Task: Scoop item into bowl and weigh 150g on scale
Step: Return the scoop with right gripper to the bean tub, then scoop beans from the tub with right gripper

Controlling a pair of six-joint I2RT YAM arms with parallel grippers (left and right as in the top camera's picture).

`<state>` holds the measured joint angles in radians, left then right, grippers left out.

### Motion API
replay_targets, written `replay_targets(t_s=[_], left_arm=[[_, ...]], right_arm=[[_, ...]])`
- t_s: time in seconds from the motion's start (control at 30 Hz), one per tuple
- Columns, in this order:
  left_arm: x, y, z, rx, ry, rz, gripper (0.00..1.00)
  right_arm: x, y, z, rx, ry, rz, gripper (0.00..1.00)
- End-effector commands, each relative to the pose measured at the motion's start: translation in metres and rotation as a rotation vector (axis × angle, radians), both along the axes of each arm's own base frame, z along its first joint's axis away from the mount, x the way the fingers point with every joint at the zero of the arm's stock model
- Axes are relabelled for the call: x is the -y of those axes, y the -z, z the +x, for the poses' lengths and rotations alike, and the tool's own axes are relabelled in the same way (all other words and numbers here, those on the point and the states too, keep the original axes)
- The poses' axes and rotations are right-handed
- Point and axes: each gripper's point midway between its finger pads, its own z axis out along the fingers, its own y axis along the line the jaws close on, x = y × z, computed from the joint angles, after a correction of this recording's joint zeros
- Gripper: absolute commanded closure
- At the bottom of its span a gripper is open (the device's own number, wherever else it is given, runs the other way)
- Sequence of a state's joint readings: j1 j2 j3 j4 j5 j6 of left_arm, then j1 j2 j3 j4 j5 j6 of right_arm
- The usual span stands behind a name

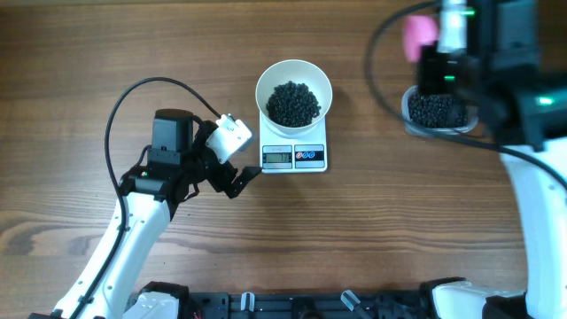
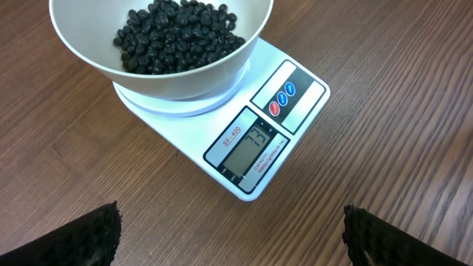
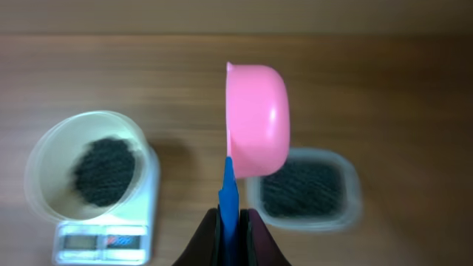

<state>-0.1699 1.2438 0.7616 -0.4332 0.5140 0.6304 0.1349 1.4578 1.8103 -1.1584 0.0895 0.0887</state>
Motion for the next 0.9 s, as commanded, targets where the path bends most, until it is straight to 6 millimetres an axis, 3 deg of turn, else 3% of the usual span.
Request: replay_targets(t_s=[0.0, 0.17, 0.27, 0.4, 0.6, 0.87], left_arm=[[-0.001, 0.003, -0.001, -0.013, -0.008, -0.002, 0.00], [-0.001, 0.003, -0.001, -0.013, -0.008, -0.002, 0.00], [-0.001, 0.003, -0.001, -0.014, -0.008, -0.002, 0.00], [-0.001, 0.003, -0.001, -0.013, -0.008, -0.002, 0.00], [-0.001, 0.003, -0.001, -0.013, -0.008, -0.002, 0.00], [-0.001, 0.003, -0.001, -0.013, -0.008, -0.002, 0.00]], right_arm=[[0.042, 0.010, -0.001, -0.043, 0.083, -0.010, 0.96], [0.071, 0.069, -0.002, -0.202, 0.122, -0.036, 0.96], [0.074, 0.108, 0.002, -0.304, 0.112, -0.045, 0.96], [0.075, 0.146, 0.009, -0.410, 0.097, -0.050, 0.96], [0.076, 0.189, 0.013, -0.539, 0.071, -0.063, 0.96], [0.069, 0.227, 0.015, -0.640, 0.047, -0.019, 0.96]])
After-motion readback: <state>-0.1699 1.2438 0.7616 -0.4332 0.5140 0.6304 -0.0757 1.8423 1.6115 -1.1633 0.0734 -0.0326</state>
